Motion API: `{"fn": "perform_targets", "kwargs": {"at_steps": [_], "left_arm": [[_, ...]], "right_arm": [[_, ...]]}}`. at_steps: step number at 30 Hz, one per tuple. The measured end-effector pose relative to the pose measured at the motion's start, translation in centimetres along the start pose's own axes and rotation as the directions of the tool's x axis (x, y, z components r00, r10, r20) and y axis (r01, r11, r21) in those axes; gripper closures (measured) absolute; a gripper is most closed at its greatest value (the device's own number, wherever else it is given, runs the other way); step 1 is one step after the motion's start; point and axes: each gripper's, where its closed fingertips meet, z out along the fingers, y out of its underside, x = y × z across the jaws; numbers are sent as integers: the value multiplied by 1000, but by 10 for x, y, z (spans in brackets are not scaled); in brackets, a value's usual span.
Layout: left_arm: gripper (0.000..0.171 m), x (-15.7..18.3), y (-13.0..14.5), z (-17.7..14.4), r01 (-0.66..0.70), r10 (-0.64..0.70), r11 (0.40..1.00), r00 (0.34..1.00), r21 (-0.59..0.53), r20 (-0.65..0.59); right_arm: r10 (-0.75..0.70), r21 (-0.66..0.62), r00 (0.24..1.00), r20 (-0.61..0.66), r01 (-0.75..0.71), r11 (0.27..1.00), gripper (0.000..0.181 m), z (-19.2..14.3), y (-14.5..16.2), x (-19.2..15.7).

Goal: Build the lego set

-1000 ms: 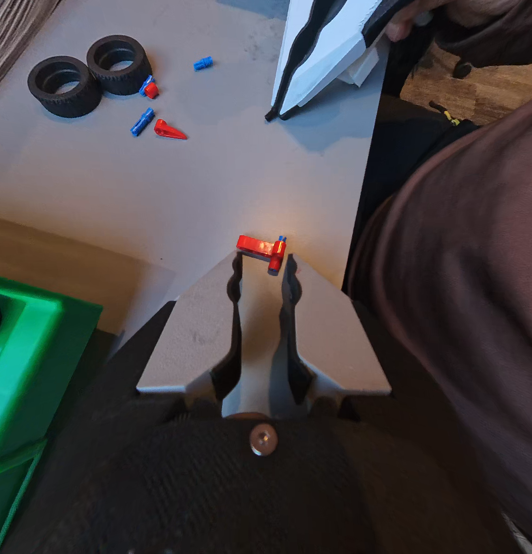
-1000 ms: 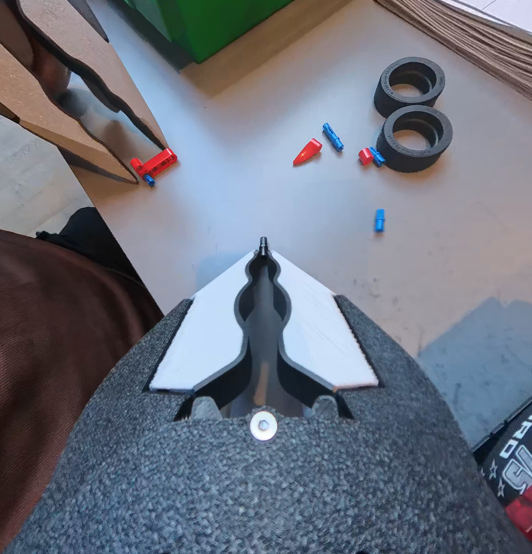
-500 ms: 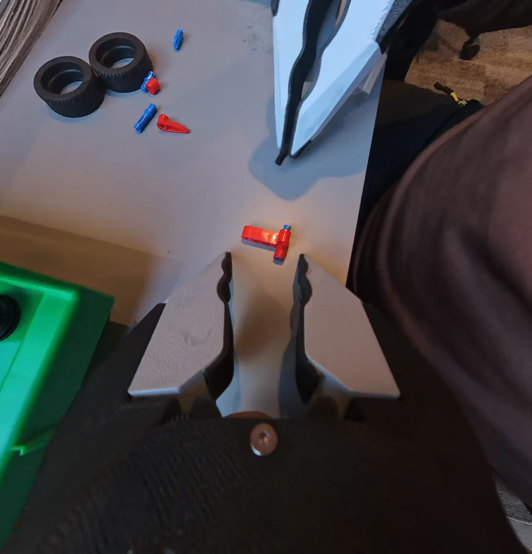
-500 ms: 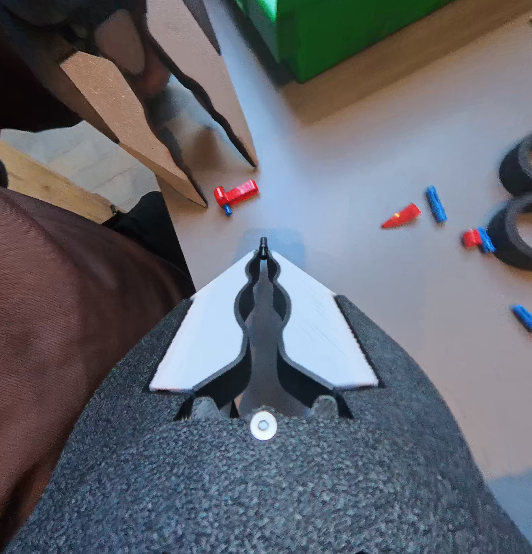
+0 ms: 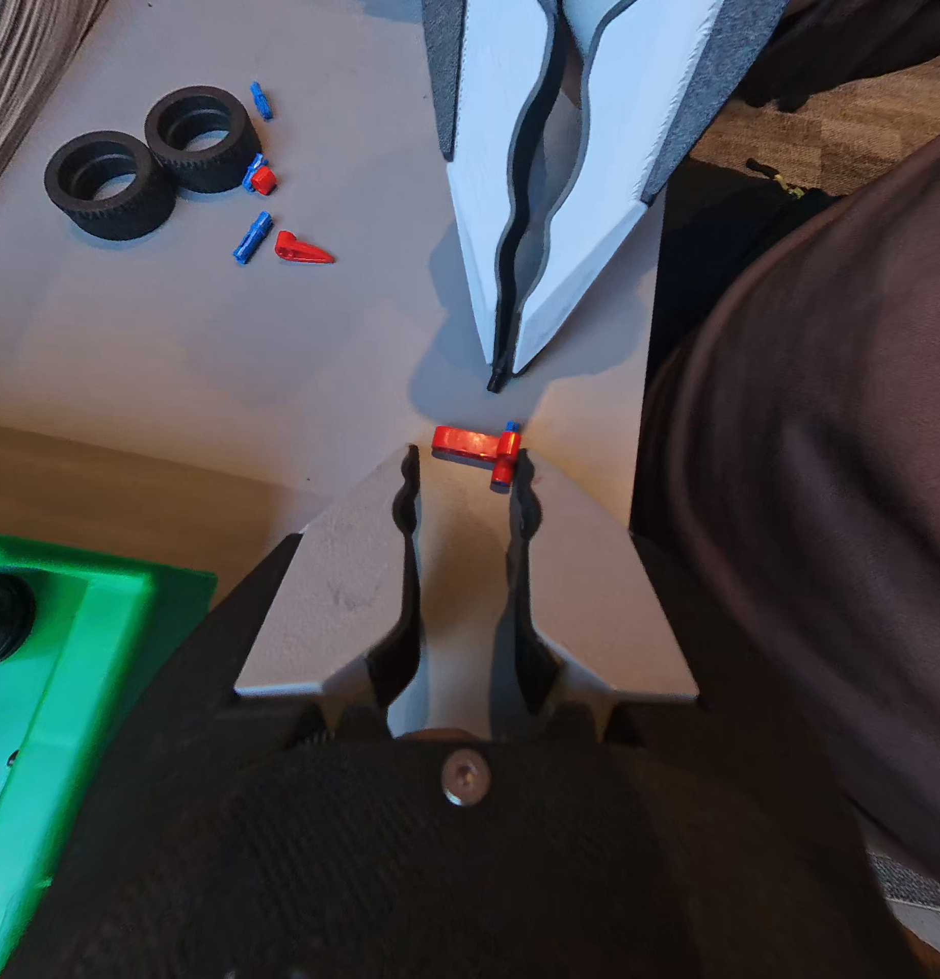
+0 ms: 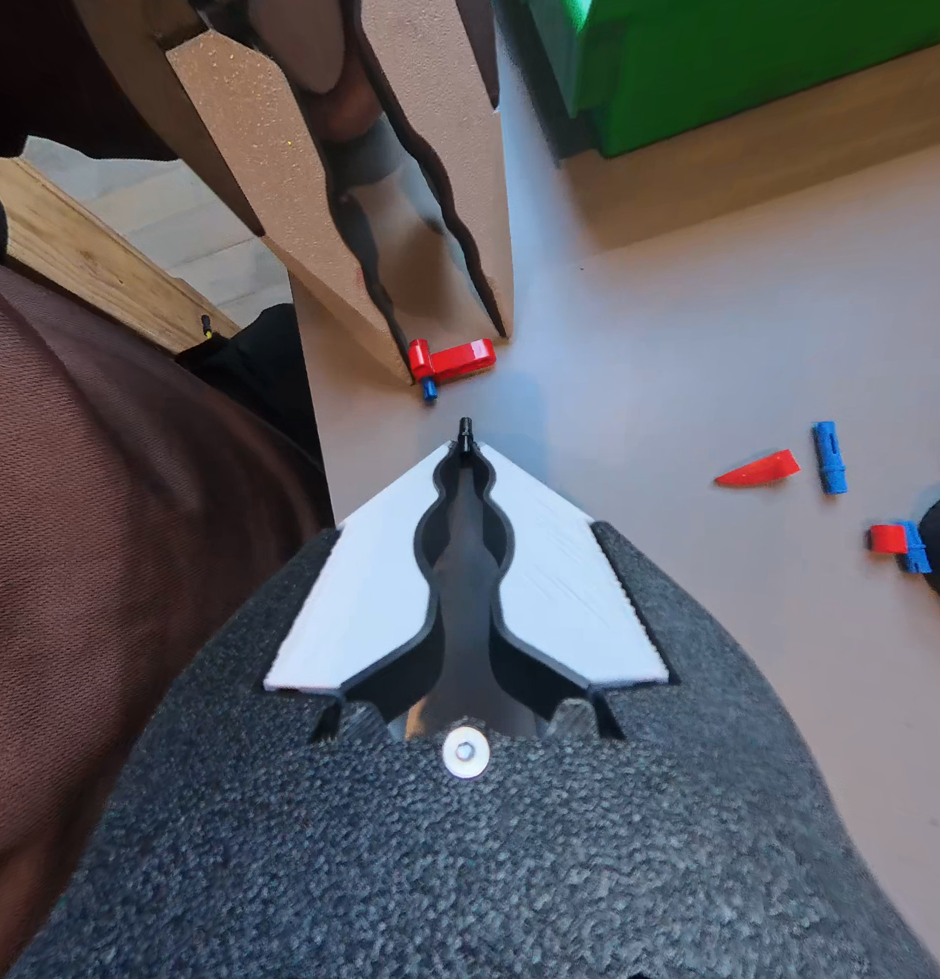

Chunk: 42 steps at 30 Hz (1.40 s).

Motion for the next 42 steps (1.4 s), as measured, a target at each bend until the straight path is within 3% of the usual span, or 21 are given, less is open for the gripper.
{"fn": "perform_targets", "kwargs": {"at_steps": [18,42], "left_arm": [[141,-1,0,0,-5,5,1000,1000,3,-3],[142,-2,-1,1,-21,21,1000,998,6,-53]], "right_arm": [[-41,6,998,-38,41,999,179,3,-4,6],[-92,9,995,48,91,996,179,13,-17,7]]}}
